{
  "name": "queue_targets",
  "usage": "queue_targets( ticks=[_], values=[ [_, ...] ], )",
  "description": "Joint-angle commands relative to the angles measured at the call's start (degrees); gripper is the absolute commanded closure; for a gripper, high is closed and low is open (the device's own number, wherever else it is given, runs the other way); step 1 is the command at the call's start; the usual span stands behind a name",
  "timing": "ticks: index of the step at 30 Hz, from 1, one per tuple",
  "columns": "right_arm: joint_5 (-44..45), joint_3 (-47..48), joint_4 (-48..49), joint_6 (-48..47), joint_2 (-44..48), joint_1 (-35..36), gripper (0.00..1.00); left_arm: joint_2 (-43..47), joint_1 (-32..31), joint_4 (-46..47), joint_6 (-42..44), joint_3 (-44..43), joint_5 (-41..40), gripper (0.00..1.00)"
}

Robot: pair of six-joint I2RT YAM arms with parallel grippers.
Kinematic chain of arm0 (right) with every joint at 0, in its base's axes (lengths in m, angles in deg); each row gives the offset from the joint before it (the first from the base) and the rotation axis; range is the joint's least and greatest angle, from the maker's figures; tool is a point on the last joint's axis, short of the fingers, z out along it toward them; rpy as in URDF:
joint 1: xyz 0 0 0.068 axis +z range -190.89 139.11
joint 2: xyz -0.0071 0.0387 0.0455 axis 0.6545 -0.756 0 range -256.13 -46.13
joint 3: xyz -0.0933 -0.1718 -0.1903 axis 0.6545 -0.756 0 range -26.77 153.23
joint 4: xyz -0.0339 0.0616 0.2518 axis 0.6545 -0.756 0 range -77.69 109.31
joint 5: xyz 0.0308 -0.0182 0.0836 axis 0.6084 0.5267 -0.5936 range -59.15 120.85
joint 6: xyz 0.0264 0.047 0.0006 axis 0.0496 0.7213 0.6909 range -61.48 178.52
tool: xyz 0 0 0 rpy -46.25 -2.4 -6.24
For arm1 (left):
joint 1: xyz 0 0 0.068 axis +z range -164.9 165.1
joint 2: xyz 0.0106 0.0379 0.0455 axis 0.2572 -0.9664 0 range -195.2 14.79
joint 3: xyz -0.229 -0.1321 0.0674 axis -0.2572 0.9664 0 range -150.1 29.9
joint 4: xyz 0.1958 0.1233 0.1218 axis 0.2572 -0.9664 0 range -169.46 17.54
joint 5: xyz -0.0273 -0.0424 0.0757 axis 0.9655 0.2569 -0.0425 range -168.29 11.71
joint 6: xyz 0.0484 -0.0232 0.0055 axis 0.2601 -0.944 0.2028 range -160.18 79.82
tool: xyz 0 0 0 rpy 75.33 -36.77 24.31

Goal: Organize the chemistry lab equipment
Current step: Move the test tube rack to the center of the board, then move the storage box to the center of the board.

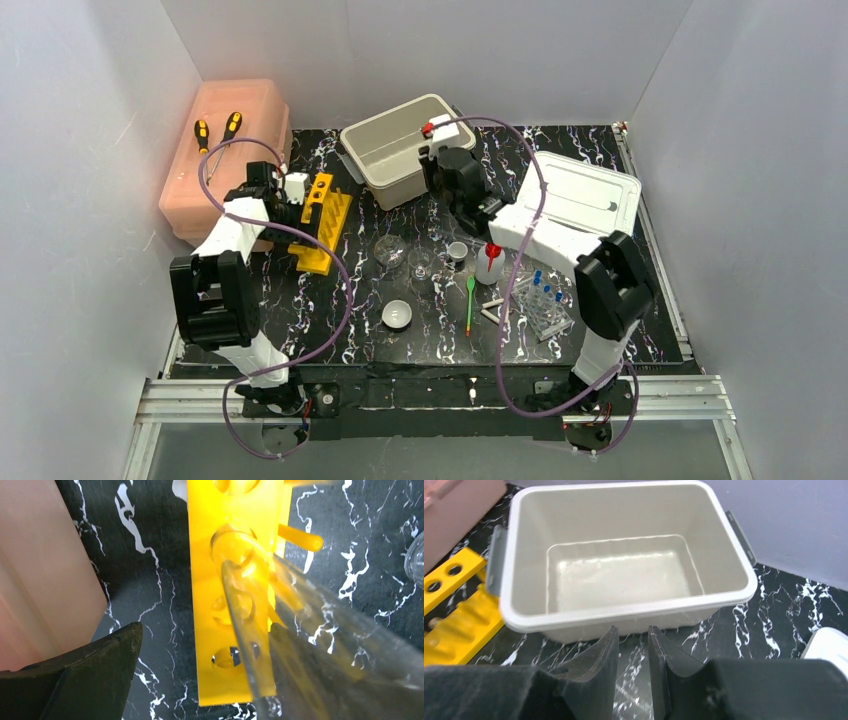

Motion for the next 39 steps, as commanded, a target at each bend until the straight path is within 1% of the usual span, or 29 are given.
queue_targets(
  ticks=[1, 5, 8, 12, 14, 17, 20, 23, 25, 28, 31, 32, 34, 36, 39],
  values=[
    [1.4, 10.6, -3.8, -3.6, -6.8, -2.7, 0.64, 4.5, 0.1, -7.5, 0.3, -2.8, 1.6, 0.02],
    [2.5, 23.9, -8.5, -7.0, -16.3, -4.4, 0.63, 5.7, 0.1, -13.2, 0.7, -5.6, 5.1, 0.02],
    [4.1, 33.2, -13.0, -9.3, -22.9, -6.0, 0.63, 6.0, 0.0, -17.8, 2.0, -8.4, 6.2, 0.02],
    [5.3, 41.4, -15.8, -11.0, -28.0, -8.1, 0.62, 7.3, 0.1, -22.8, 4.6, -11.6, 7.2, 0.02],
    [6.4, 43.5, -16.4, -11.4, -29.4, -9.3, 0.61, 6.6, 0.0, -26.7, 5.9, -15.1, 8.1, 0.02],
    [6.4, 44.3, -16.7, -10.6, -30.0, -11.3, 0.61, 5.1, 0.0, -32.0, 6.7, -21.8, 9.4, 0.02],
    [6.7, 43.4, -17.2, -10.5, -29.8, -12.7, 0.59, 4.0, -0.2, -35.2, 6.5, -27.6, 11.0, 0.02],
    [5.6, 42.8, -19.6, -9.7, -29.8, -14.3, 0.55, 2.9, -0.8, -36.0, 5.4, -31.0, 12.1, 0.02],
    [4.8, 42.5, -20.6, -9.6, -29.8, -14.9, 0.49, 1.9, -1.8, -36.1, 4.6, -32.8, 12.6, 0.02],
    [3.7, 42.2, -21.4, -8.6, -29.7, -15.5, 0.48, -0.1, -3.7, -35.5, 3.0, -34.9, 12.8, 0.02],
    [1.0, 42.2, -23.1, -5.3, -30.1, -16.6, 0.48, -2.4, -4.8, -34.1, 1.3, -36.9, 12.9, 0.02],
    [-0.3, 41.9, -23.5, -4.0, -30.1, -16.9, 0.48, -3.1, -6.9, -33.4, 0.7, -37.5, 12.8, 0.02],
    [-2.2, 41.1, -24.1, -1.9, -30.0, -17.6, 0.5, -4.3, -8.6, -32.3, 0.1, -38.7, 12.8, 0.02],
    [-3.8, 40.0, -24.4, -0.4, -29.6, -18.0, 0.53, -5.9, -10.3, -30.9, -0.6, -39.8, 11.7, 0.02],
    [-5.1, 37.8, -24.5, 1.4, -28.2, -18.3, 0.61, -8.7, -12.1, -27.9, -1.9, -42.1, 10.4, 0.02]
  ],
)
